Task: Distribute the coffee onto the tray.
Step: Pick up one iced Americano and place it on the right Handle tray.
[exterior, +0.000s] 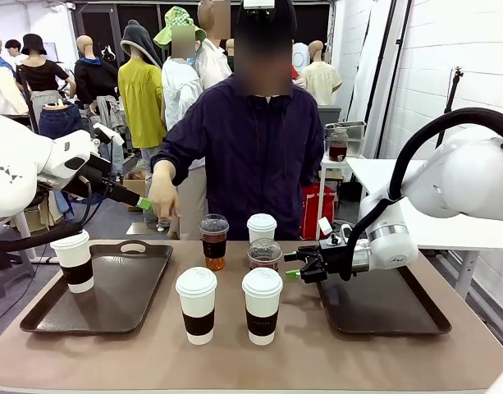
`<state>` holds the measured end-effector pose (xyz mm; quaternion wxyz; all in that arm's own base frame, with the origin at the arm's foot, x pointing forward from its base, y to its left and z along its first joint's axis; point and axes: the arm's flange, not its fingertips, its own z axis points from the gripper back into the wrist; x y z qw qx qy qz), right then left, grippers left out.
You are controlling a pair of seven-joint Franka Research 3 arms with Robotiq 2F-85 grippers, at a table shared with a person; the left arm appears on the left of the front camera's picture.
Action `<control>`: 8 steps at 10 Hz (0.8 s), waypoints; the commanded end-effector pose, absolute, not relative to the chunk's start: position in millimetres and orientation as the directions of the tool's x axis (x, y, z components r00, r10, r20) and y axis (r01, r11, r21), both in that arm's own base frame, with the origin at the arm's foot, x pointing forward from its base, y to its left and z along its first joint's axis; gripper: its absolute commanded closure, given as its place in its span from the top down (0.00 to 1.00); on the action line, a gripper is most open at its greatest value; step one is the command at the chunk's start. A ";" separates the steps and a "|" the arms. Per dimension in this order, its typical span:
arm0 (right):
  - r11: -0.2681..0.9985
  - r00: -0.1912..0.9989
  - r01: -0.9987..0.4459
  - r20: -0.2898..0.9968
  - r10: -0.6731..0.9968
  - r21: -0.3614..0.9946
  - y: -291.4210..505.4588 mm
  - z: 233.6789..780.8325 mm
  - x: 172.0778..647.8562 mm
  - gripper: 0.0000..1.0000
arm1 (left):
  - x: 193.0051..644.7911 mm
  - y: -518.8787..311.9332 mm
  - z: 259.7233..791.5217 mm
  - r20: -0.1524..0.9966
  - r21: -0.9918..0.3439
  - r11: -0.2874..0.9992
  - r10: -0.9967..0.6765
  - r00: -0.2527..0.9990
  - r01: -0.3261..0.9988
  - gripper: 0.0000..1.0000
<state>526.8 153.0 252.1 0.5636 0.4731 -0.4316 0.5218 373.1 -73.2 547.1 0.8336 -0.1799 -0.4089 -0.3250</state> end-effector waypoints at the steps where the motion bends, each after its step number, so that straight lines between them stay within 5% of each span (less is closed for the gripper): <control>1: -0.009 0.070 -0.997 0.984 0.163 0.073 163.5 246.5 529.9 1.00 | 373.3 -72.2 546.8 0.800 -0.041 0.722 -0.390 0.456 0.691 1.00; 8: -0.056 0.085 -0.994 0.984 0.153 0.095 182.3 244.4 525.5 1.00 | 373.3 -72.2 546.8 0.800 -0.041 0.722 -0.390 0.456 0.691 1.00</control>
